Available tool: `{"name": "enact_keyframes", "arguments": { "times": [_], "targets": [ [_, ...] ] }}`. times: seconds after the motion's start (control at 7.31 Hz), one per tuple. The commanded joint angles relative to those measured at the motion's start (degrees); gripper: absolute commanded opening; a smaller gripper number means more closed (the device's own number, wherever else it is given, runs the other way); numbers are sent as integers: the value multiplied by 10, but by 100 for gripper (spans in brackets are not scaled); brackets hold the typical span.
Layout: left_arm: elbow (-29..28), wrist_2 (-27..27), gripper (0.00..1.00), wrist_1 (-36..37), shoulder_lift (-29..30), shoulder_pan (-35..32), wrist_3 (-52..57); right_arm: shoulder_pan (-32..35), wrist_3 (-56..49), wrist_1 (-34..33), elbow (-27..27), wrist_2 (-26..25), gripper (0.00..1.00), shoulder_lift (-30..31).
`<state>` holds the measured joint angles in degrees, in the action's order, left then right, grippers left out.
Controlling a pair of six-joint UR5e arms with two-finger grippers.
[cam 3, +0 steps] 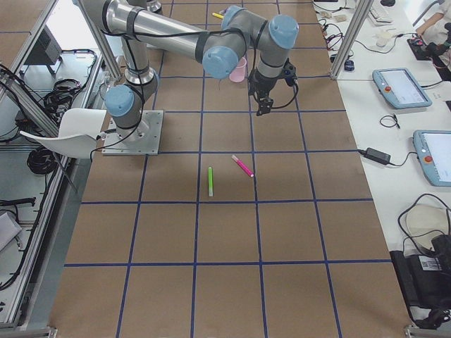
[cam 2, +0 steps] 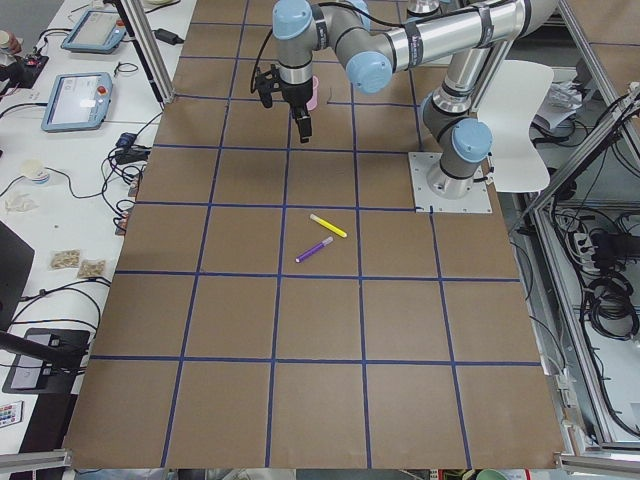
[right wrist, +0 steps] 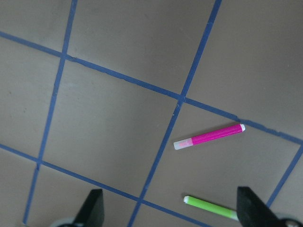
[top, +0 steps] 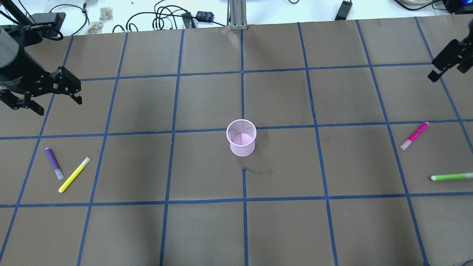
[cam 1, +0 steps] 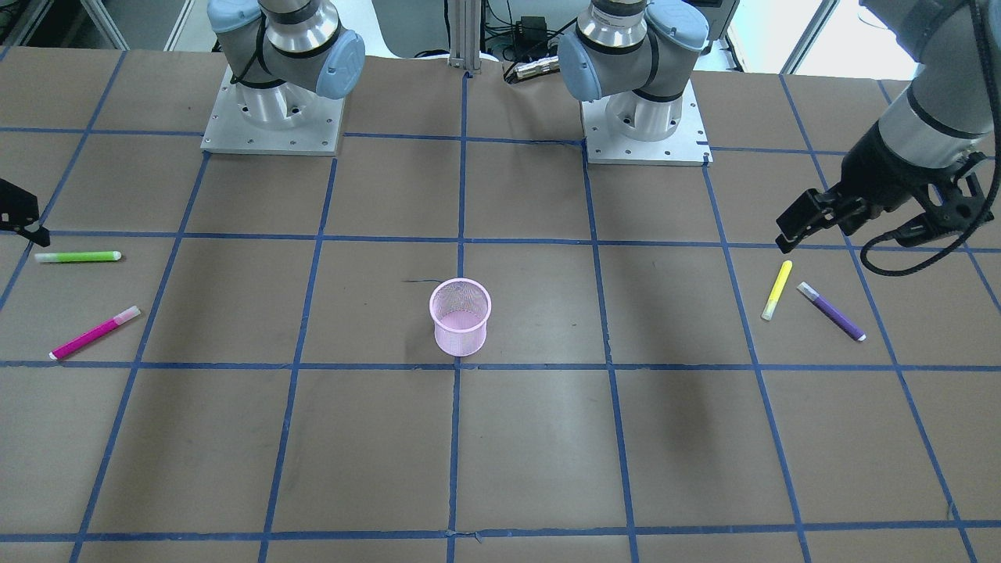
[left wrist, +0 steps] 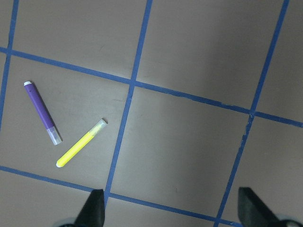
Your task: Insert purple and pink pens into pink cup
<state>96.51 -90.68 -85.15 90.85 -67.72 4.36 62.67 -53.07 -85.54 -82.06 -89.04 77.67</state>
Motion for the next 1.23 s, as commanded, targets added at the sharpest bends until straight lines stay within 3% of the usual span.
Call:
{"name": "enact_keyframes", "arguments": {
  "times": [0.0,0.14,0.27,0.41,0.55,0.82,1.09],
  "targets": [
    [3,-1,100,6,18,49,1,-15,-256,-57,-1,-13,100,-44],
    [3,-2,100,34,28,60,17,-15,-335,-72,-1,-47,100,-59],
    [4,-12,100,38,38,65,26,-15,-400,-86,-2,-50,100,-73],
    [17,-59,100,53,48,68,25,-16,-455,-88,-4,-48,100,-82],
    [38,-70,100,98,55,80,32,-20,-522,-122,-28,-46,100,-84],
    [81,-69,100,174,81,113,48,-40,-652,-285,-133,-51,100,-83],
    [84,-59,100,197,109,142,78,-45,-799,-411,-221,-46,99,-83]
  ]
}}
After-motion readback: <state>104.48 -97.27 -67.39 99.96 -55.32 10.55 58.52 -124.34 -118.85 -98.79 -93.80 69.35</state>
